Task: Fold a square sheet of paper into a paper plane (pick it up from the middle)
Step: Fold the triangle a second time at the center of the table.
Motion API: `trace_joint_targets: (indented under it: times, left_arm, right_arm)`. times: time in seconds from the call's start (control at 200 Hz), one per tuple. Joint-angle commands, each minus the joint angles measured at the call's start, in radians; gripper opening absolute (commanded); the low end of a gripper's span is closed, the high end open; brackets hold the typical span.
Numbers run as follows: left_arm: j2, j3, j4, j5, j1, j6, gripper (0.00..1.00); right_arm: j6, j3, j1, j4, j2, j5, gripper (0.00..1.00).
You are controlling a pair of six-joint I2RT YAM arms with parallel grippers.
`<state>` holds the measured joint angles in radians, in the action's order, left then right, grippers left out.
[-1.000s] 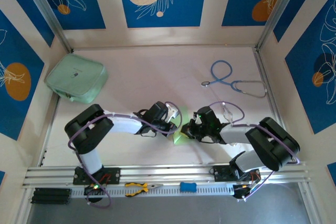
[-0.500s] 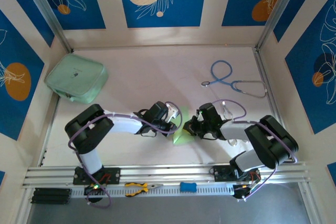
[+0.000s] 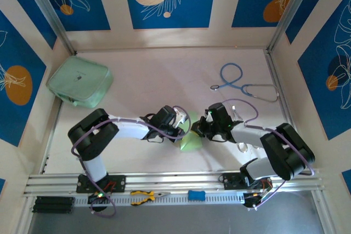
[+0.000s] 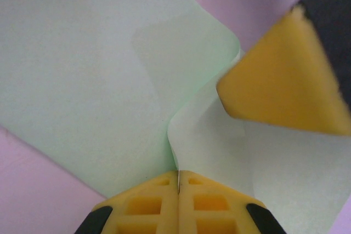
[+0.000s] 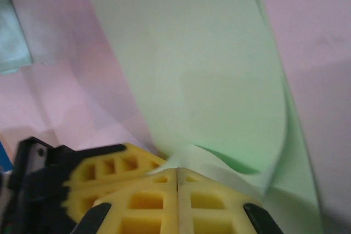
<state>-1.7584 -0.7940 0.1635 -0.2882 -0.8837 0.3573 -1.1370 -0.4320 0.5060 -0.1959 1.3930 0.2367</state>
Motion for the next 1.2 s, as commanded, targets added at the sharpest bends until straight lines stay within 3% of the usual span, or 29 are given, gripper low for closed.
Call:
trace_joint_targets:
  times: [0.0,0.24,0.55,0.715,0.93,1.195]
  left_arm:
    - [-0.021,-0.009,-0.048,-0.018,0.007,-0.018,0.01]
    - [-0.02,-0.008,-0.051,-0.016,0.008,-0.021,0.01]
    - [-0.022,-0.01,-0.053,-0.019,0.007,-0.018,0.01]
    - [-0.025,-0.011,-0.052,-0.02,0.008,-0.018,0.01]
    - [-0.019,-0.01,-0.054,-0.017,0.008,-0.019,0.01]
    - [-0.018,-0.011,-0.059,-0.011,0.008,-0.018,0.01]
  right_arm:
    - [0.025,0.013,-0.022,0.011,0.048,0.007,0.0]
    - [0.008,0.073,-0.064,-0.034,0.084,0.003,0.0]
    - [0.039,0.056,-0.109,-0.051,-0.035,0.059,0.0]
    - [0.051,0.08,-0.114,-0.092,0.01,0.095,0.0]
    - [0.042,0.124,-0.12,-0.069,0.06,0.024,0.0]
    - [0.072,0.082,-0.115,-0.035,-0.063,0.067,0.0]
